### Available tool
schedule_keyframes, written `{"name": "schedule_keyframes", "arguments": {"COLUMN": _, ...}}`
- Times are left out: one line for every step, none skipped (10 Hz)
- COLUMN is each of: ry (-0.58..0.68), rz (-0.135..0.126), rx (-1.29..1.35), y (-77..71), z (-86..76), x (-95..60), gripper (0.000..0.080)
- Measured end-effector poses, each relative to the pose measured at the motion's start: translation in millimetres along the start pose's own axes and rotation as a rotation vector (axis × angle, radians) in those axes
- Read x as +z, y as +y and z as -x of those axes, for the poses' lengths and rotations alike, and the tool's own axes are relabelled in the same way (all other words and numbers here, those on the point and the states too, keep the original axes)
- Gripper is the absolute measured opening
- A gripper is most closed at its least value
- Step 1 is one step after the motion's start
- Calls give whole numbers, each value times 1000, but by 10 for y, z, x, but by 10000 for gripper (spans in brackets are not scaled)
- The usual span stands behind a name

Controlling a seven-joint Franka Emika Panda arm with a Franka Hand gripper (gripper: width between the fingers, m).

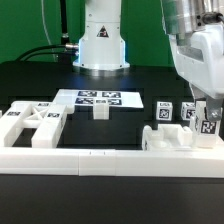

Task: Assemble chair

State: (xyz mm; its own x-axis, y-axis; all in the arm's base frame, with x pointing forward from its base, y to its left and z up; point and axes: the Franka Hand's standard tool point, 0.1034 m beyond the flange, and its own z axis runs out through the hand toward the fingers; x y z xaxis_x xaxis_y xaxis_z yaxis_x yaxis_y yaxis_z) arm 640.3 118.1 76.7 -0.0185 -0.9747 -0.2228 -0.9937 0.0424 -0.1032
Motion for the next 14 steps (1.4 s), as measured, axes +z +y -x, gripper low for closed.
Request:
{"name": "schedule_keyframes", "arguments": {"ry": 1, "rz": 2, "rx": -15, "y": 2, "z": -2, "x": 1, "gripper": 490}}
{"name": "schedule_keyframes", "arguments": {"ry": -1, "rz": 4, "rx": -75, "y": 0, "z": -1, "x": -2, "gripper": 618}}
{"name": "schedule_keyframes", "arguments": {"ry": -1, "rz": 4, "rx": -106, "y": 1, "z": 1, "x": 1, "gripper": 618}}
{"name": "schedule_keyframes", "arguments": {"ry": -1, "rz": 4, "rx": -172, "y": 3, "z": 0, "x": 4, "gripper": 643}}
{"name": "schedule_keyframes", "arguments": {"ry": -1, "rz": 5, "rx": -231, "y": 3, "z": -2, "x": 5, "gripper": 648}}
{"name": "schedule_keyframes", "arguments": {"ry": -1, "rz": 5, "rx": -324, "y": 4, "z": -4, "x": 6, "gripper": 648}}
{"name": "schedule_keyframes", "arguments": {"ry": -1, "rz": 6, "rx": -401, "y": 5, "z": -4, "x": 8, "gripper": 649}}
{"name": "schedule_keyframes", "arguments": {"ry": 4, "rz": 37, "rx": -519, "y": 40, "z": 2, "x": 15, "gripper": 649}}
{"name": "schedule_keyframes", "arguments": {"ry": 16, "rz": 55, "rx": -676, "y": 35, "z": -3, "x": 16, "gripper": 649}}
{"name": "schedule_keyframes", "arguments": {"ry": 18, "rz": 85, "rx": -800, "y": 37, "z": 9, "x": 2, "gripper": 649}}
{"name": "schedule_keyframes", "arguments": {"ry": 22, "rz": 93, "rx": -901, "y": 5, "z": 26, "x": -20, "gripper": 649}}
{"name": "schedule_keyframes", "arguments": {"ry": 22, "rz": 92, "rx": -937, "y": 10, "z": 13, "x": -11, "gripper": 649}}
{"name": "schedule_keyframes", "arguments": {"ry": 20, "rz": 95, "rx": -1029, "y": 10, "z": 5, "x": -11, "gripper": 649}}
{"name": "schedule_keyframes", "arguments": {"ry": 16, "rz": 96, "rx": -1106, "y": 9, "z": 4, "x": -11, "gripper": 649}}
